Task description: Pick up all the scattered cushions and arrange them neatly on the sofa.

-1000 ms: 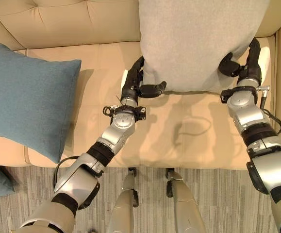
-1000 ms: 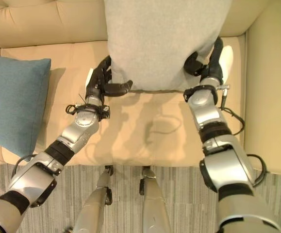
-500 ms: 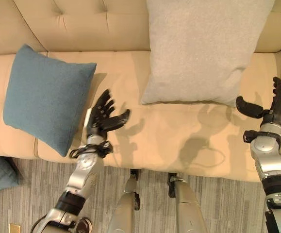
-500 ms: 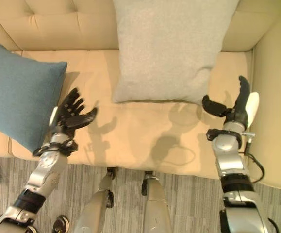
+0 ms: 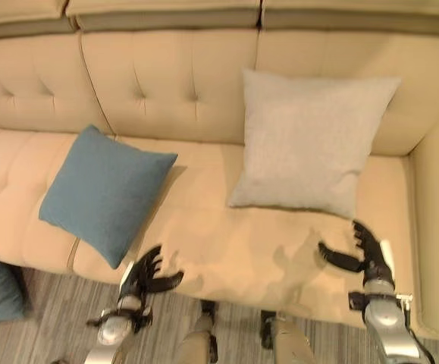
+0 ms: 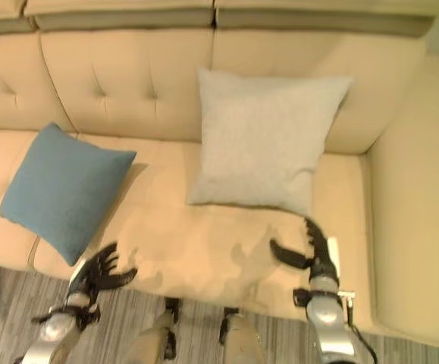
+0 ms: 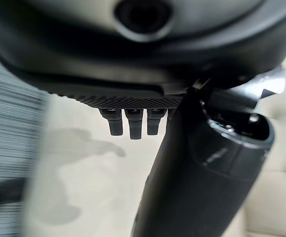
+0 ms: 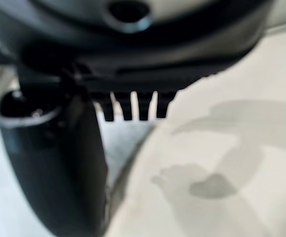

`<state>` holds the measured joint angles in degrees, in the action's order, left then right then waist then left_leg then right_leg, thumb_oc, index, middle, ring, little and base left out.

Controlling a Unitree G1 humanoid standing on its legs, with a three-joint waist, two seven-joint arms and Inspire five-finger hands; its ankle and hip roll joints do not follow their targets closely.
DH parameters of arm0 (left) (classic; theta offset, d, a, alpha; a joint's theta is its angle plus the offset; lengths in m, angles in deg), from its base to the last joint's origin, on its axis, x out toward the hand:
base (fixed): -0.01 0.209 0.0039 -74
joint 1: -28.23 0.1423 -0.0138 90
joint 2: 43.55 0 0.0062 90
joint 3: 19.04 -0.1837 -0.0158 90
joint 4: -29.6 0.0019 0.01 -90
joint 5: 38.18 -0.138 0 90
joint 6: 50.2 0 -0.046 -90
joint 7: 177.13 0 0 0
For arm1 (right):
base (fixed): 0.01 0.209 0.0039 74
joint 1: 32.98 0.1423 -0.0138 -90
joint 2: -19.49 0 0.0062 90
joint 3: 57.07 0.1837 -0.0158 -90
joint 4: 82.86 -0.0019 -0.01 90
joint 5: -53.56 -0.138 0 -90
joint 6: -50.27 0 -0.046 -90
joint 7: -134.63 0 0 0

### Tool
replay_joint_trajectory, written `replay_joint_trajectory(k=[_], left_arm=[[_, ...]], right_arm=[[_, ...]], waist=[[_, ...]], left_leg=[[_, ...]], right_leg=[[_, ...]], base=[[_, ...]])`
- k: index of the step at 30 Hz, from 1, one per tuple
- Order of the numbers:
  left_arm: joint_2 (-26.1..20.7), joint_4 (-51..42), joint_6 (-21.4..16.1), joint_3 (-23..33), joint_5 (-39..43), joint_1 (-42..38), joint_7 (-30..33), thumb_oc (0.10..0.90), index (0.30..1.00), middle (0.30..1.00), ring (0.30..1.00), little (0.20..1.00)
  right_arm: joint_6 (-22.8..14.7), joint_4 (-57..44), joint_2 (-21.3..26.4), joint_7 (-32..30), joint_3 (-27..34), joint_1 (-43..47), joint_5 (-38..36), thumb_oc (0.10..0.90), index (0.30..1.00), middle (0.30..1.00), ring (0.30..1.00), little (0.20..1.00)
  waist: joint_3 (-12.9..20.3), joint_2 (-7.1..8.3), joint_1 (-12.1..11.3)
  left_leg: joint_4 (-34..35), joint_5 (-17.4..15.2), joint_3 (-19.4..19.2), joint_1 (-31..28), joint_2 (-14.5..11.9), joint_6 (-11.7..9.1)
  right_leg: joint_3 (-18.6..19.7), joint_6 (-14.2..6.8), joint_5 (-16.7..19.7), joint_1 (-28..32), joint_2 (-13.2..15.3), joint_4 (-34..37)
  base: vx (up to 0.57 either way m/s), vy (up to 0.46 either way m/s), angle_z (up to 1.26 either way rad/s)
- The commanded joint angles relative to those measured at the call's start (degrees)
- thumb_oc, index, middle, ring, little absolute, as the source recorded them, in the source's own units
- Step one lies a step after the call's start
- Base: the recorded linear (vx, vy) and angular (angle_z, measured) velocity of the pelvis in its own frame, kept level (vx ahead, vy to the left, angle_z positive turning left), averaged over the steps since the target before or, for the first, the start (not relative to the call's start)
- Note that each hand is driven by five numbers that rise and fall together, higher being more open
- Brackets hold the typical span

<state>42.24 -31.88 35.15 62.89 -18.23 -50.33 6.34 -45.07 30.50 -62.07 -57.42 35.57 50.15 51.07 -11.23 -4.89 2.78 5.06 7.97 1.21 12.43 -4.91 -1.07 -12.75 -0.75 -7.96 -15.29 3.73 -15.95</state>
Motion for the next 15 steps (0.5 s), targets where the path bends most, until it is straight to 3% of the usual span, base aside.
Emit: replay_joint_trajectory(k=[1, 7, 12, 15], left_arm=[[1.2, 3.5, -1.5, 2.7, -3.5, -1.8, -0.7, 0.8, 0.9, 0.9, 0.9, 0.9], [3.4, 14.7, -1.3, 3.2, -8.4, -1.5, -0.1, 0.8, 0.9, 0.9, 0.9, 0.9], [3.9, 16.7, -1.7, 3.0, -7.6, -2.6, 1.0, 0.8, 0.9, 0.9, 0.9, 0.9], [3.7, 16.4, -2.2, 1.9, -8.7, -5.0, 1.5, 0.8, 0.9, 0.9, 0.9, 0.9]], right_arm=[[-3.4, 1.5, 1.3, 0.9, 0.9, 2.6, 1.6, 0.8, 0.9, 0.9, 0.9, 0.9], [-2.5, 11.8, 0.6, 2.7, -3.5, 1.8, 4.2, 0.8, 0.9, 0.9, 0.9, 0.9], [-2.1, 17.1, 0.2, 2.5, -5.9, 3.1, 4.6, 0.8, 0.9, 0.9, 0.9, 0.9], [-1.4, 19.9, 0.2, 1.9, -6.6, 4.8, 4.8, 0.8, 0.9, 0.9, 0.9, 0.9]], waist=[[4.5, 3.35, 0.2], [5.7, 4.03, -0.9], [4.4, 4.67, -1.8], [3.2, 6.12, -1.4]], left_leg=[[-0.1, -7.1, -2.3, -7.2, -0.1, -4.4], [-0.1, -7.5, -1.2, -10.6, -0.3, -4.1], [-1.3, -6.8, 0.7, -10.1, 0.4, -3.8], [-9.0, -12.4, -1.2, -8.7, 2.5, -2.5]], right_leg=[[2.7, -4.2, 7.3, 7.9, -1.5, 18.8], [2.0, -3.6, 5.6, 12.4, -1.9, 18.7], [0.5, -3.0, 4.9, 13.2, -1.1, 18.1], [-1.2, -3.1, 6.0, 11.1, 1.3, 17.0]], base=[[0.06, 0.015, 0.11], [0.05, -0.004, 0.19], [-0.07, 0.01, 0.24], [-0.25, 0.089, 0.69]])
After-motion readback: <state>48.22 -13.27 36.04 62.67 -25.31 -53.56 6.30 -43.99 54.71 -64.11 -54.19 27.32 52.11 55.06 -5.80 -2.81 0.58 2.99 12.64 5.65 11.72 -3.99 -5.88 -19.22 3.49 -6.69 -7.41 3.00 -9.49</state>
